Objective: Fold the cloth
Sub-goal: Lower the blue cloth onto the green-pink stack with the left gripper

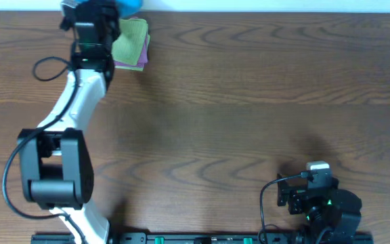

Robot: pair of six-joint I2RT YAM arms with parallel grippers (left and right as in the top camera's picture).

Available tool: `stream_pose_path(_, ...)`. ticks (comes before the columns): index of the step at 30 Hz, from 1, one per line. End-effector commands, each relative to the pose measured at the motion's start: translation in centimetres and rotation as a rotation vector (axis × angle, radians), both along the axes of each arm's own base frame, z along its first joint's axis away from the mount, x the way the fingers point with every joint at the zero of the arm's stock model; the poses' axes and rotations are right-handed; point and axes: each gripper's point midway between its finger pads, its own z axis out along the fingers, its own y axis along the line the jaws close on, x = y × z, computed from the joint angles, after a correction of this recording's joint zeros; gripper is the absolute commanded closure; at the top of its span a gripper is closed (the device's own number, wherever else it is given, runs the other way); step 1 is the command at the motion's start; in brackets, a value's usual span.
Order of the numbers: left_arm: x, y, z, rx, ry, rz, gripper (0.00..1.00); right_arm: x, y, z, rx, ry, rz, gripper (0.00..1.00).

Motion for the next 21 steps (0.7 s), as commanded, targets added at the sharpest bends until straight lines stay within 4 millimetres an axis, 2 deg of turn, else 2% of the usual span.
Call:
stream_pose_path(1, -0.4, -0.4, 0.2, 0.038, 0.033, -0.071, 0.94, 0.0, -0.1, -0.1, 0.007, 0.0, -0.01, 0.01)
stream_pose_path(5, -1.3, -0.4, -2.6, 0.058, 0.149, -0.088, 0.94, 0.0, -0.1, -0.1, 0.007, -0.001, -0.01, 0.01)
stream_pose_path(8, -0.9, -0.4, -1.7, 0.123, 0.108, -0.104, 0.94, 0.0, -0.1, -0.1, 0.007, 0.0, -0.01, 0.01)
stream_pose_path(11, -0.3, -0.5, 0.2, 0.215, 0.022, -0.119, 0.94, 0.0, -0.1, -0.1, 0.007, 0.0, -0.01, 0.01)
stream_pose_path(15, 0.1, -0.4, 1.2, 0.279, -0.029, -0.124, 0.94, 0.0, -0.1, -0.1, 0.007, 0.0, -0.01, 0.01)
stream_pose_path(18, 0.6, -0.2, 1.0, 0.312, -0.048, -0.112, 0.94, 0.0, -0.1, -0.1, 0.007, 0.0, -0.01, 0.01)
stream_pose_path(21, 1.1, -0.3, -0.3, 0.328, -0.037, -0.117, 0.94, 0.0, -0.1, -0.1, 0.007, 0.0, -0.01, 0.01)
